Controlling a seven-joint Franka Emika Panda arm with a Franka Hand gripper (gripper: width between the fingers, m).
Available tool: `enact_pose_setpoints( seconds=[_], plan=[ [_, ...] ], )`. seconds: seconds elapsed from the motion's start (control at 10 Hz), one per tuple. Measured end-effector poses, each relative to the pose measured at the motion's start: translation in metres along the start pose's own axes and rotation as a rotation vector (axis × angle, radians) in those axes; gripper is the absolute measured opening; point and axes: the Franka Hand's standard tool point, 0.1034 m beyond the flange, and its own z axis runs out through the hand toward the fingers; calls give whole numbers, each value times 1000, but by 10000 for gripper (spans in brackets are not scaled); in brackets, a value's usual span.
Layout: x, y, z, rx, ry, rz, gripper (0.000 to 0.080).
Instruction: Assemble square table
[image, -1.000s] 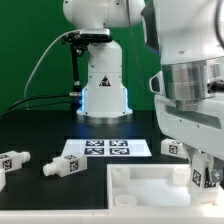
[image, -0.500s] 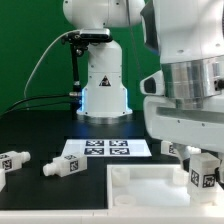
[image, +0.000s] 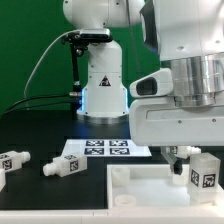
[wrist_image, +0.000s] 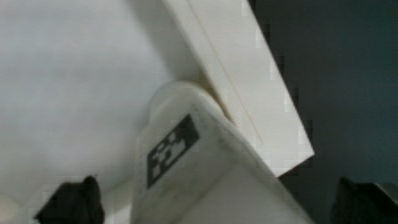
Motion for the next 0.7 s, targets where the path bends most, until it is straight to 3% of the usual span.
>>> enact_pose_setpoints(
  seconds=[0.2, 0.4, 0.5, 0.6, 0.7],
  plan=[
    [-1, -5, -4, -39, 9, -450, 648],
    [-3, -7, -3, -37, 5, -482, 648],
    [-3, -7, -3, -38, 5, -468, 548],
    [-3, -7, -3, -36, 5, -441, 548],
    [-3, -7, -2, -35, 7, -358, 369]
  ],
)
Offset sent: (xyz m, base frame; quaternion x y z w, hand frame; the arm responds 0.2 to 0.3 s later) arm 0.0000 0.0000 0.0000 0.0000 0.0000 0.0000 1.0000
